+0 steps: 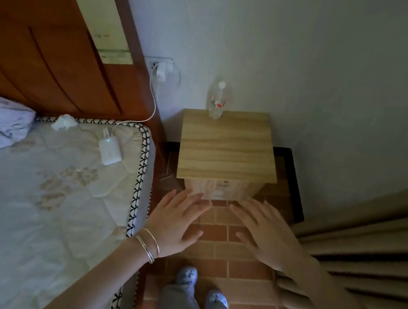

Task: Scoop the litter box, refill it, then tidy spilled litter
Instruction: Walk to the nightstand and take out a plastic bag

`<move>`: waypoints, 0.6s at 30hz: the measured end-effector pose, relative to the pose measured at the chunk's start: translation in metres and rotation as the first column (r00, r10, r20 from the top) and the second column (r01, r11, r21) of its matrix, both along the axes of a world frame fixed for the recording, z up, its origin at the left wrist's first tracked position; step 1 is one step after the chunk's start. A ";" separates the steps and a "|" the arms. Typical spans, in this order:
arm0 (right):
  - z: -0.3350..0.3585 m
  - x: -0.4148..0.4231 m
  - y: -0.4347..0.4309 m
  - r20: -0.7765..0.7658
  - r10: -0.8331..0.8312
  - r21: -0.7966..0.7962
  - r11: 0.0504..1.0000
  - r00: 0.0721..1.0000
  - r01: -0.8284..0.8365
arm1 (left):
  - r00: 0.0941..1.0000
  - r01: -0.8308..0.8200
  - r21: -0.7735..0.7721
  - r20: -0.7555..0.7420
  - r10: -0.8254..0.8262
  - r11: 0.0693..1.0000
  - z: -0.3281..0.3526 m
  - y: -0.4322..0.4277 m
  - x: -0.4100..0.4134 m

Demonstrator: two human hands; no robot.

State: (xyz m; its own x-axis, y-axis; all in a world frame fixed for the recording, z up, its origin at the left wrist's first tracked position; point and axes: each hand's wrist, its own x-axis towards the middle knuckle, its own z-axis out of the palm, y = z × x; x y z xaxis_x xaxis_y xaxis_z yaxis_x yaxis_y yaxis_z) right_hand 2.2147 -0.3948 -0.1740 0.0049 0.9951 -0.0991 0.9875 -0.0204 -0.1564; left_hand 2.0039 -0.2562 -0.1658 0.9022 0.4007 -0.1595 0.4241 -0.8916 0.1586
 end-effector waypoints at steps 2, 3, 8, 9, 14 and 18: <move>-0.027 0.008 0.019 -0.014 -0.036 -0.033 0.999 0.999 0.036 | 0.999 -0.005 -0.063 -0.035 0.003 0.998 -0.028 0.021 0.011; -0.042 0.011 0.028 -0.024 -0.052 -0.045 0.998 0.998 0.051 | 0.999 -0.015 -0.104 -0.036 0.011 0.994 -0.043 0.032 0.017; -0.134 0.025 0.069 -0.035 -0.148 -0.058 0.988 0.988 0.146 | 0.999 0.010 -0.120 -0.052 -0.016 0.993 -0.137 0.076 0.048; -0.156 0.027 0.076 -0.035 -0.165 -0.045 0.985 0.986 0.164 | 0.998 0.019 -0.101 -0.050 -0.024 0.995 -0.160 0.084 0.053; -0.282 0.039 0.106 0.000 -0.207 -0.094 0.974 0.978 0.206 | 0.999 0.015 -0.030 -0.033 -0.016 0.999 -0.267 0.115 0.078; -0.379 0.048 0.133 0.056 -0.219 -0.138 0.965 0.974 0.224 | 0.999 0.039 0.019 -0.023 -0.038 0.999 -0.338 0.128 0.093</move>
State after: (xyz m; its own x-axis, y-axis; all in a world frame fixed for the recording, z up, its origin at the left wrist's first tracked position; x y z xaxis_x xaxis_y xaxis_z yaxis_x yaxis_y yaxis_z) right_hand 2.2630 -0.2621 -0.5528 0.2305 0.9443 -0.2351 0.9611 -0.2587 -0.0969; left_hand 2.0965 -0.1279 -0.5039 0.9133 0.3691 -0.1725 0.3927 -0.9101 0.1322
